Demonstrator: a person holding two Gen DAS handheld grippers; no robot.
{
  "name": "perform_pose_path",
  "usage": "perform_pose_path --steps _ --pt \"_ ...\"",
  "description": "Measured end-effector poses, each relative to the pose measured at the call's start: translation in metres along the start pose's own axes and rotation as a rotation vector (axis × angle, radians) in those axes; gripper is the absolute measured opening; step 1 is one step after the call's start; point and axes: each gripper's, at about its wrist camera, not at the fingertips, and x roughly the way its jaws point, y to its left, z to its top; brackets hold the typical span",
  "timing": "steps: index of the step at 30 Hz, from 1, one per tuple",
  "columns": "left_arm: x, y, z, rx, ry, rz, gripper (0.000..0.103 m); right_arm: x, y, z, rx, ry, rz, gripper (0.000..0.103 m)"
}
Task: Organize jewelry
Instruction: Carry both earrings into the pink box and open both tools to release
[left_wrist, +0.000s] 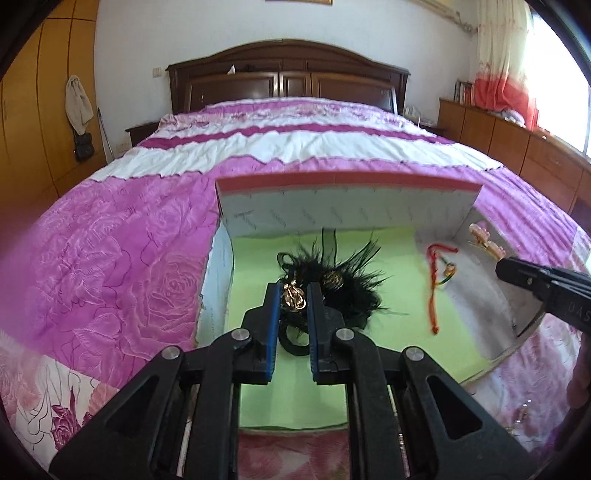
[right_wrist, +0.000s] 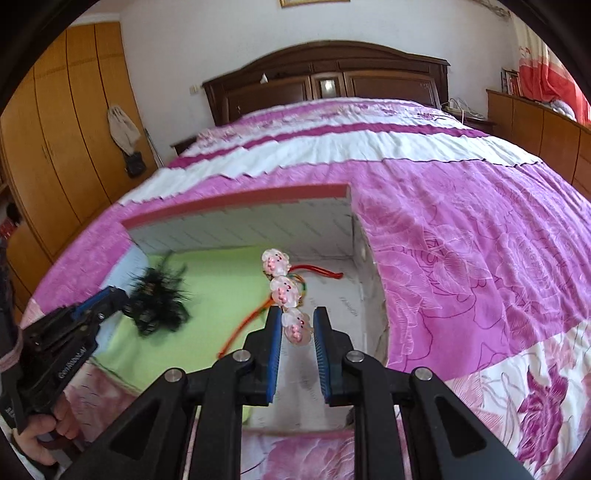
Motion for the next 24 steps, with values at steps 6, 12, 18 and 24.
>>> perform_pose_path --steps 6,12,18,24 --pt "0.004 -0.001 0.003 -0.002 0.011 0.018 0.007 0.019 0.001 0.003 -0.022 0.069 -0.029 0.019" --pt "0.008 0.0 0.004 -0.009 0.043 0.016 0.026 0.022 0.002 0.005 -0.02 0.089 -0.025 0.021" --pt "0.006 0.004 0.004 -0.038 0.051 0.03 0.033 0.018 -0.004 0.006 0.009 0.092 -0.004 0.03" --pt "-0.006 0.002 0.008 -0.038 0.031 0.008 0.034 0.004 -0.003 0.005 0.023 0.061 0.05 0.042"
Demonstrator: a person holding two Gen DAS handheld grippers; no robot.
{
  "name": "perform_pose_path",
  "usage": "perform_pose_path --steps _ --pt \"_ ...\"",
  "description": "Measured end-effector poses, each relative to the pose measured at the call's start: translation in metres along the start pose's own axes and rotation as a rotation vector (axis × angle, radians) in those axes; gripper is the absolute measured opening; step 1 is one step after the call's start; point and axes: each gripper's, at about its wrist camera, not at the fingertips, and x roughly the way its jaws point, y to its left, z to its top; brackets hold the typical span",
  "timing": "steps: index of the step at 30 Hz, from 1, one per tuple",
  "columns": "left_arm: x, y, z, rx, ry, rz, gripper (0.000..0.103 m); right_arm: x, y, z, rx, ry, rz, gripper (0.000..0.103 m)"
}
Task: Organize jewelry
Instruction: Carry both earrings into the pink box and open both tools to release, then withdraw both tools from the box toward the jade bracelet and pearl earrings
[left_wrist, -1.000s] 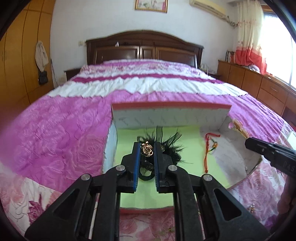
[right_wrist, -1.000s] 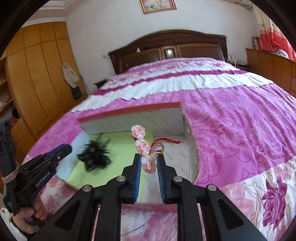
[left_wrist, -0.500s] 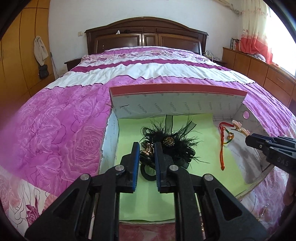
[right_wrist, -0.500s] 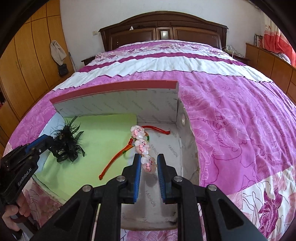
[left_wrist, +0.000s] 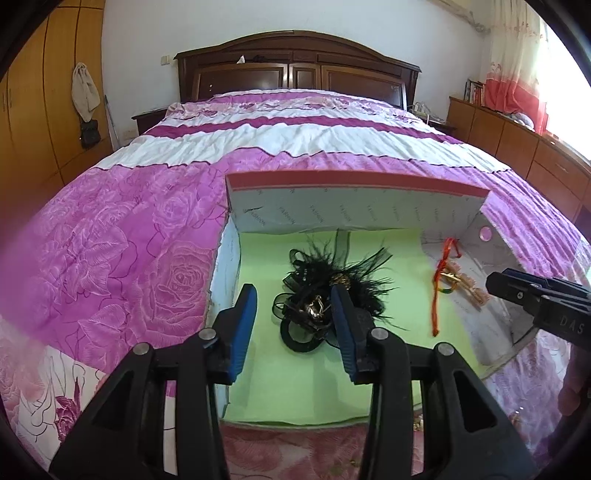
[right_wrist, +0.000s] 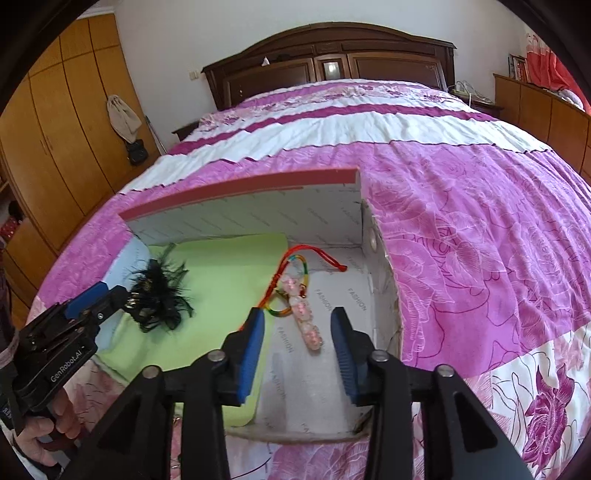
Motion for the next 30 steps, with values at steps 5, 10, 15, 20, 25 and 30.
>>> perform_pose_path --steps 5,10,15,20,25,30 --pt "-0.014 -0.003 0.002 -0.004 -0.018 -0.028 0.034 -0.018 0.006 -0.003 -0.007 -0.05 0.03 0.043" --pt "-0.03 -0.006 0.001 -0.001 -0.037 -0.05 0.034 -0.041 0.013 -0.01 -0.017 -0.113 0.058 0.045" --pt "-0.044 -0.006 -0.001 -0.002 -0.047 -0.07 0.035 -0.064 0.021 -0.017 -0.024 -0.166 0.083 0.047" --pt "-0.055 -0.009 -0.007 0.002 -0.037 -0.094 0.035 -0.082 0.024 -0.027 -0.016 -0.191 0.109 0.048" --pt "-0.06 -0.012 -0.015 0.011 -0.006 -0.112 0.035 -0.093 0.022 -0.04 -0.01 -0.188 0.117 0.048" --pt "-0.061 -0.012 -0.025 0.015 0.032 -0.122 0.036 -0.097 0.017 -0.055 0.0 -0.169 0.112 0.048"
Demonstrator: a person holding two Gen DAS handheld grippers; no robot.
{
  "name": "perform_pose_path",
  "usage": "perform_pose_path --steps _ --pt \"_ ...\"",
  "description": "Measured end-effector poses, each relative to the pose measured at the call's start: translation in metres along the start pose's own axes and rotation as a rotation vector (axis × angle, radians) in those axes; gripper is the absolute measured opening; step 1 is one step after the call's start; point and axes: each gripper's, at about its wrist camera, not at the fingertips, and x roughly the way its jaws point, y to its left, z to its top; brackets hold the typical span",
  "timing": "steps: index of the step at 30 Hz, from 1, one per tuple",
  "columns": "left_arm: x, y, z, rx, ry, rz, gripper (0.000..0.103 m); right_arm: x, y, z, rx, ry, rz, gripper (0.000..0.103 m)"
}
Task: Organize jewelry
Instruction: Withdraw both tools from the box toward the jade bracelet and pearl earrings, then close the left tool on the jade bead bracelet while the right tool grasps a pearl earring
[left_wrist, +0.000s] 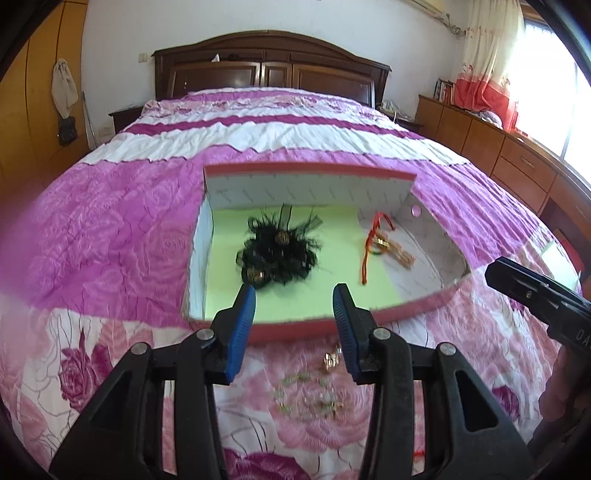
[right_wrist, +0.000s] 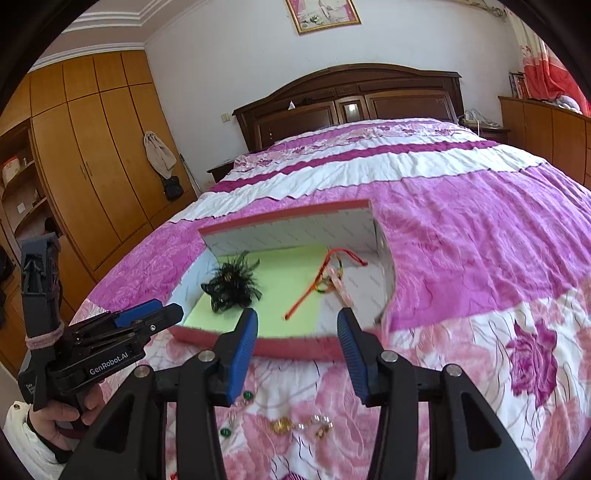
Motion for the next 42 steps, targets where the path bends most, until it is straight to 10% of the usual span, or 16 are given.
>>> perform_pose_path --steps 22,37,42 --pt "0.022 0.009 -0.041 0.009 0.168 0.025 0.034 0.025 -0.018 -0.05 0.046 0.157 -0.026 0.048" --pt "0.036 0.003 -0.06 0.055 0.225 0.006 0.012 0.041 -0.021 -0.062 0.075 0.216 -0.005 0.048" --pt "0.034 0.003 -0.061 0.057 0.221 -0.005 0.003 0.045 -0.02 -0.066 0.081 0.228 0.021 0.027"
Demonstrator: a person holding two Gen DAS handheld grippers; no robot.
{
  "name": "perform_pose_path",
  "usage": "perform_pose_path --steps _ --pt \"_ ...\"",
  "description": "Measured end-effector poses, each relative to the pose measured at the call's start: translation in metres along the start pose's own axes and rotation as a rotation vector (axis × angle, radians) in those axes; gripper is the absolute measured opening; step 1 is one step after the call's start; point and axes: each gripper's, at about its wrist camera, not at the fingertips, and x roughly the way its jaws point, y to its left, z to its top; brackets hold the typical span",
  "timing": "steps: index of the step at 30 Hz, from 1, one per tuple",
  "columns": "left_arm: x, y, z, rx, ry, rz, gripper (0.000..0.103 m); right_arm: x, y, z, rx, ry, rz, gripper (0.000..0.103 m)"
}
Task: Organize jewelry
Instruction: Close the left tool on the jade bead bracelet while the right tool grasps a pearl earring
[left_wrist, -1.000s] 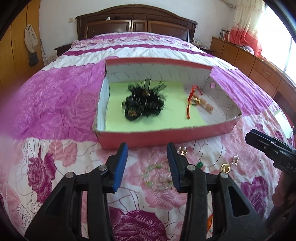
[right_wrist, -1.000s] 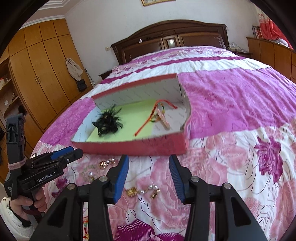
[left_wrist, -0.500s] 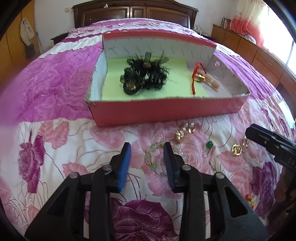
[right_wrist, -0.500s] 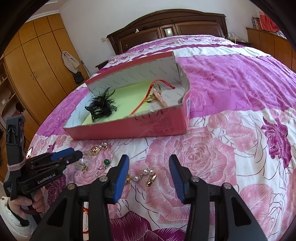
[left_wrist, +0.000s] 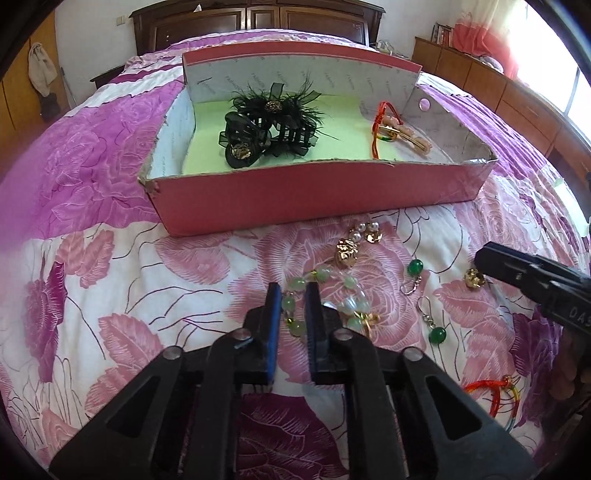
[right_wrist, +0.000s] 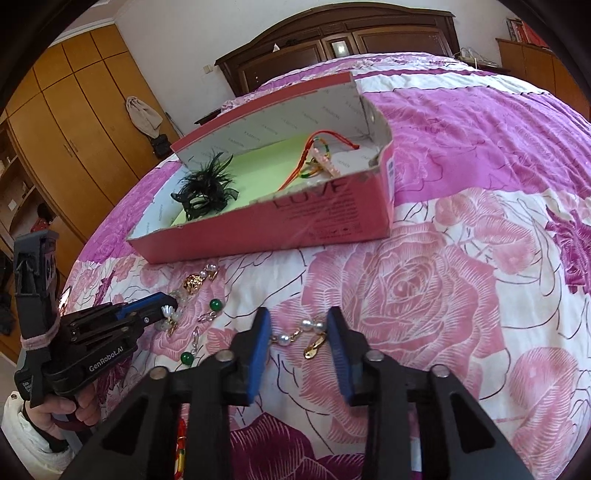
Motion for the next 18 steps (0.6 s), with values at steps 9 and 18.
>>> perform_pose_path --steps 9,18 --pt "-0.014 -0.002 -0.002 -0.035 -0.028 -0.038 0.002 -0.014 0.007 -0.001 -0.024 -0.053 0.034 0.009" --pt "-0.042 -0.007 -0.002 -0.034 -0.115 -0.08 0.0 -0.035 0.027 -0.001 -0.093 -0.114 0.048 0.009"
